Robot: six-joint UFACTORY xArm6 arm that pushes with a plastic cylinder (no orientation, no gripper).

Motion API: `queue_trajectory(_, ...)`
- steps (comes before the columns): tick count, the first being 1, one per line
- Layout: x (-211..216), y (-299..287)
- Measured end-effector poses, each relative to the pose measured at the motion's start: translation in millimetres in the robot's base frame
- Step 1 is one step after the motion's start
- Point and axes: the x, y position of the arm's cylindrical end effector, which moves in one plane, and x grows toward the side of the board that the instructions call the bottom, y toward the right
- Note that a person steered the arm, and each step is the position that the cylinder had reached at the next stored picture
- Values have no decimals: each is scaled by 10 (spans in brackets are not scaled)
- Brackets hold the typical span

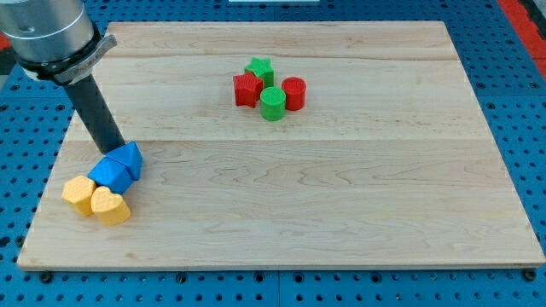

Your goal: Point your arm to the red star

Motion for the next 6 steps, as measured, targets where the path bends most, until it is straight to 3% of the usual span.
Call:
queue_trajectory(3, -254, 0)
queue_trajectory(4, -511, 10)
queue_trajectory(6, -550, 1367)
